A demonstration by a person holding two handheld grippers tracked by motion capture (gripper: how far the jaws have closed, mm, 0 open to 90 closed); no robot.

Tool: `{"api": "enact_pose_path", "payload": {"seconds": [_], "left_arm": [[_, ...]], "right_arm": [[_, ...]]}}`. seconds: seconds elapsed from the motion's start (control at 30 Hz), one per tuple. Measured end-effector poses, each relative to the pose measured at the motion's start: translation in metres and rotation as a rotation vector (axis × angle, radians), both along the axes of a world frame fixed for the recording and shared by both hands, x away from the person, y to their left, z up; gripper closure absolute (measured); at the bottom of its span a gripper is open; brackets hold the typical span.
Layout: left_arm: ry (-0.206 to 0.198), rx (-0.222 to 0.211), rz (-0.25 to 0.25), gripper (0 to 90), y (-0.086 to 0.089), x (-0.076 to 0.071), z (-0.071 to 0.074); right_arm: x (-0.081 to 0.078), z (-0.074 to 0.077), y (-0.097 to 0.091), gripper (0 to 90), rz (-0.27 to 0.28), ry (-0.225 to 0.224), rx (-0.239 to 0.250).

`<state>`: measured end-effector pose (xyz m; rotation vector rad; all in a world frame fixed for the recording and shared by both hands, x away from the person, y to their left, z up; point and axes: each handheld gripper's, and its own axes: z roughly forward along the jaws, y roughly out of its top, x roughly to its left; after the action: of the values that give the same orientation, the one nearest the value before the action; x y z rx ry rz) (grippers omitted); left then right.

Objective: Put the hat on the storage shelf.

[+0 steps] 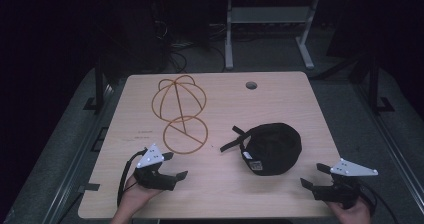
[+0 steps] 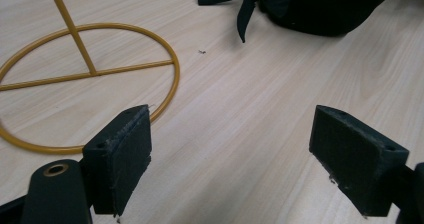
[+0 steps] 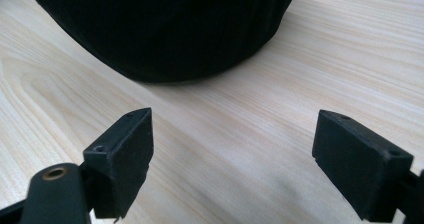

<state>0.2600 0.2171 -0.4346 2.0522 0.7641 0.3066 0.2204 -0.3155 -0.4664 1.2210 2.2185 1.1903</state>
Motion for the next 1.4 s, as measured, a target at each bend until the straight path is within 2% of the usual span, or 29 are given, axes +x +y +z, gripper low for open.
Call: {"api": "enact_pose_path", "payload": {"seconds": [0.1,0.2,0.27,0.4,0.5,0.57,0.67,0.7,0.73,0.77,1.0,1.2,1.27,1.4], "left_arm": [[-0.001,0.008,-0.003,16.0,0.0,0.0,0.0],[0.012,-0.01,-0.016,16.0,-0.002,0.001,0.001],[0.016,-0.008,-0.022,16.0,-0.003,0.002,0.002],[0.004,-0.019,-0.048,16.0,-0.009,0.003,0.011],[-0.015,-0.01,-0.092,16.1,-0.021,0.005,0.022],[-0.018,-0.009,-0.099,16.2,-0.023,0.006,0.024],[-0.025,-0.002,-0.139,16.3,-0.041,0.013,0.033],[-0.025,-0.002,-0.139,16.3,-0.041,0.013,0.033],[-0.026,0.003,-0.17,16.4,-0.051,0.015,0.037],[-0.026,0.003,-0.17,16.5,-0.051,0.015,0.037],[-0.035,0.018,-0.269,16.6,-0.091,0.018,0.05],[-0.039,0.03,-0.343,16.9,-0.12,0.022,0.055],[-0.039,0.037,-0.371,19.8,-0.13,0.023,0.055],[-0.035,0.057,-0.397,20.8,-0.141,0.025,0.056]], "right_arm": [[0.001,0.0,0.0,16.4,0.003,0.002,0.005],[0.0,-0.001,0.0,16.3,0.005,0.012,0.009],[-0.001,0.001,0.0,16.3,0.004,0.0,0.009],[-0.005,0.004,0.001,16.3,-0.002,-0.015,0.018],[-0.005,0.003,0.002,16.3,0.004,-0.01,0.021],[-0.004,0.003,0.002,16.3,0.005,-0.009,0.026],[-0.003,0.002,0.0,16.2,0.003,-0.004,0.042],[-0.003,0.002,0.0,16.2,0.003,-0.004,0.042],[-0.003,0.002,-0.001,16.2,0.005,-0.006,0.047],[-0.003,0.002,-0.001,16.2,0.005,-0.006,0.047],[-0.004,0.003,0.003,16.2,0.02,-0.014,0.052],[-0.004,0.003,0.003,16.2,0.028,-0.014,0.055],[-0.004,0.003,0.002,16.2,0.027,-0.012,0.058],[-0.004,0.003,0.002,16.2,0.025,-0.011,0.061]]}}
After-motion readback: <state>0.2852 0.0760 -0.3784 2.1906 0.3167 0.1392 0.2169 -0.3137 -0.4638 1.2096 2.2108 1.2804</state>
